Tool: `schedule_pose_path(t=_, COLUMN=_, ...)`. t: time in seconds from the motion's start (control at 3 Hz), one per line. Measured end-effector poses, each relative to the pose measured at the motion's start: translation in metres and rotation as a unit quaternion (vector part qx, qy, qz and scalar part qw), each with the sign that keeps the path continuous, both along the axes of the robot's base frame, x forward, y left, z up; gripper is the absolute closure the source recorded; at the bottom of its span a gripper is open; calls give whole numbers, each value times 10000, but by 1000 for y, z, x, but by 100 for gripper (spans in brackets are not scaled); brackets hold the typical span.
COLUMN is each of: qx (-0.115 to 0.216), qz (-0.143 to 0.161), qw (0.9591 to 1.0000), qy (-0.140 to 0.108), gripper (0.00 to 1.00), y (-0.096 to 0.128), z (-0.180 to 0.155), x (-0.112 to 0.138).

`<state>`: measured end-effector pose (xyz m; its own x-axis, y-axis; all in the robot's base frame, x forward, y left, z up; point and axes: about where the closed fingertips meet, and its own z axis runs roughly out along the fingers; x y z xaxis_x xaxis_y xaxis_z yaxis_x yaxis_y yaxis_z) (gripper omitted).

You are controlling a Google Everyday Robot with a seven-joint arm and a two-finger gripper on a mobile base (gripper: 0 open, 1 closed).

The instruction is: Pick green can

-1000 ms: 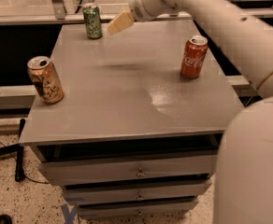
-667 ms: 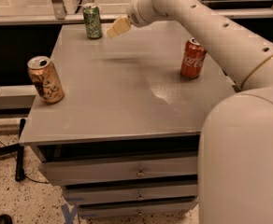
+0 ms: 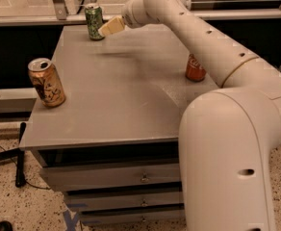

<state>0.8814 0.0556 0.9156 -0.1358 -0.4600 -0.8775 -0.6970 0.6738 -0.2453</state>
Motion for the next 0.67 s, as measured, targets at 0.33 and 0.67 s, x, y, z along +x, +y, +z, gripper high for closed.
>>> schedule_pose_path(t=0.33, qx=171, qz=98, qw=9998, qy=-73, gripper=0, y=19, z=3, x=14)
schedule_pose_path(t=0.67, qx=366, qz=194, qw=9991, qy=-59, gripper=0, y=40, z=1, x=26)
